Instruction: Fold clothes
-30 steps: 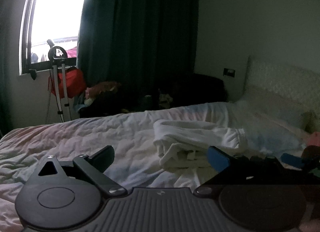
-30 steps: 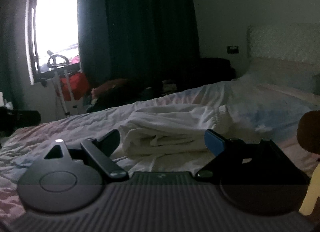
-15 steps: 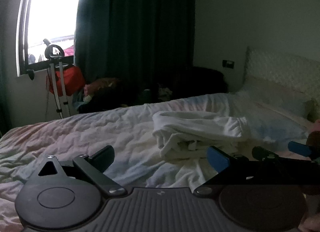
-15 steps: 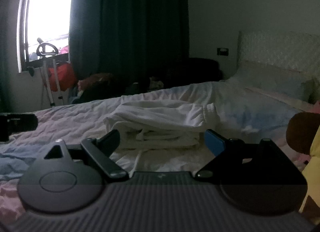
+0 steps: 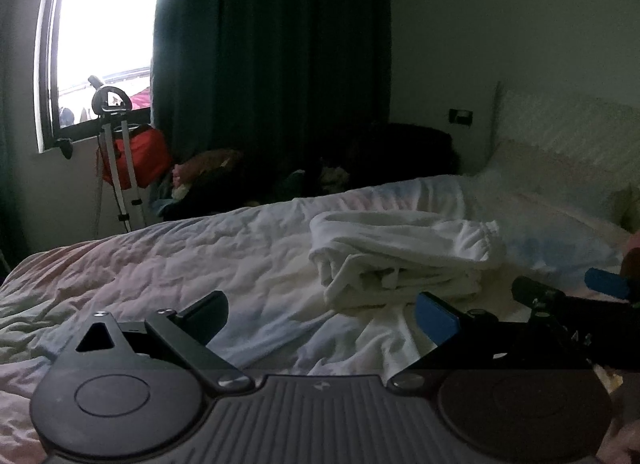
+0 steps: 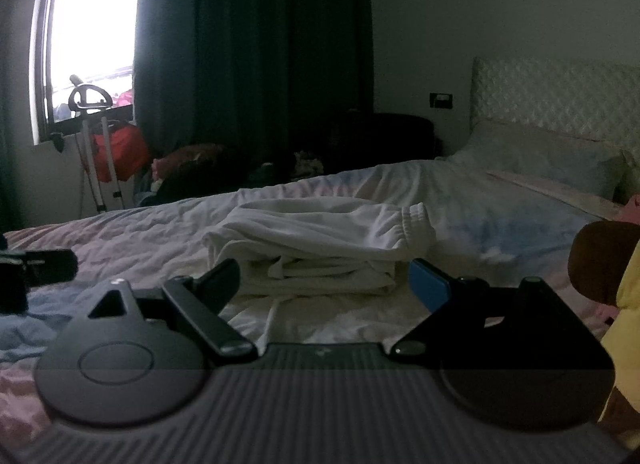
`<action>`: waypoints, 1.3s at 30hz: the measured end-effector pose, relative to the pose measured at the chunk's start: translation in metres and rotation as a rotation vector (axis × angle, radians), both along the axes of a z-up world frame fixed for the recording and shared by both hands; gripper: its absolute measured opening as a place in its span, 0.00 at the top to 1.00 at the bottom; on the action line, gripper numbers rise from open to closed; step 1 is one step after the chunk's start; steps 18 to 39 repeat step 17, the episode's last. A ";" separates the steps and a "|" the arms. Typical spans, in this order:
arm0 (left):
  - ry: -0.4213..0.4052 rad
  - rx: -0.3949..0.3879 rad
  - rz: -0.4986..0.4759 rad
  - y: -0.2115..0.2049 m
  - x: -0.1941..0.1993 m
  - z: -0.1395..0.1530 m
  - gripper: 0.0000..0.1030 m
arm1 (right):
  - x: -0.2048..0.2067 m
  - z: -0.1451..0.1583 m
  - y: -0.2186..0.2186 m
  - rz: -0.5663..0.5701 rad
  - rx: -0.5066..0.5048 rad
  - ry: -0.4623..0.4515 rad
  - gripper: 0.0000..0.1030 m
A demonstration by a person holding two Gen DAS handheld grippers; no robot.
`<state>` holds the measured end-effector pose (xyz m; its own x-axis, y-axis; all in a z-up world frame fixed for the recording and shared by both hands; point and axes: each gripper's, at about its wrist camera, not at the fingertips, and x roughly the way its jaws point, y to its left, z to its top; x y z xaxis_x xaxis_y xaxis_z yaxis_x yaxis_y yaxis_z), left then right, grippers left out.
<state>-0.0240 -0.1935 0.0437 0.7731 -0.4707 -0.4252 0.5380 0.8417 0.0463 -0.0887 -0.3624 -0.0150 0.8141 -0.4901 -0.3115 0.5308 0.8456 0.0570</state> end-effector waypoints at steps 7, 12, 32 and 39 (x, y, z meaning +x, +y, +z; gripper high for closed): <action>0.014 0.013 0.014 0.000 0.001 -0.004 0.01 | -0.002 0.000 -0.001 -0.001 0.014 0.000 0.10; 0.016 0.015 0.020 0.000 0.001 -0.004 0.00 | -0.001 0.000 0.000 0.002 0.011 0.005 0.10; 0.018 0.012 0.020 0.002 0.002 -0.004 0.00 | -0.001 0.000 0.002 0.000 0.010 0.009 0.10; 0.018 0.012 0.020 0.002 0.002 -0.004 0.00 | -0.001 0.000 0.002 0.000 0.010 0.009 0.10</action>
